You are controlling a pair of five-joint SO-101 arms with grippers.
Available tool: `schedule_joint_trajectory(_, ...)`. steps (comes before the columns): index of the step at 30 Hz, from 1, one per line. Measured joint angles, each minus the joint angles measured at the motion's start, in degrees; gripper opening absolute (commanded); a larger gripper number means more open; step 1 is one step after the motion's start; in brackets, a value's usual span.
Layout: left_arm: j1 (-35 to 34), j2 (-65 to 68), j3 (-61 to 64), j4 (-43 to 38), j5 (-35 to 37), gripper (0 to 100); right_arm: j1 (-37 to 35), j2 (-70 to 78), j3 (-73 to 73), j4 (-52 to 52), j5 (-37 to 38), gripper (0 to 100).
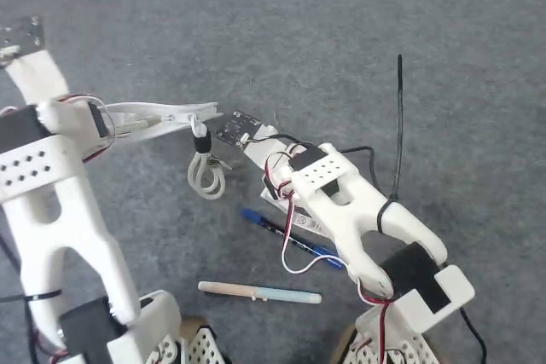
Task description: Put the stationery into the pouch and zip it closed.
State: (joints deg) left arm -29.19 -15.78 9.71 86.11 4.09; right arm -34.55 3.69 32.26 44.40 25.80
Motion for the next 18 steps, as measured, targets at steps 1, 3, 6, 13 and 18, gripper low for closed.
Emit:
schedule_joint_trajectory(1,0.0,0.0,0.0,0.0,0.0,2,0.0,0.0,0.0,0.0,0.09,3.4)
schedule_joint_trajectory(3,0.0,0.0,0.0,0.0,0.0,2,0.0,0.0,-0.18,0.79,0.09,7.2)
schedule_joint_trajectory(6,0.0,0.0,0.0,0.0,0.0,2,0.0,1.85,-2.73,3.96,0.0,12.4)
schedule_joint_trajectory(13,0.0,0.0,0.0,0.0,0.0,2,0.35,9.14,-9.67,10.46,0.09,2.4)
schedule_joint_trajectory(18,0.0,0.0,0.0,0.0,0.0,2,0.44,10.29,-11.16,11.08,0.18,0.5)
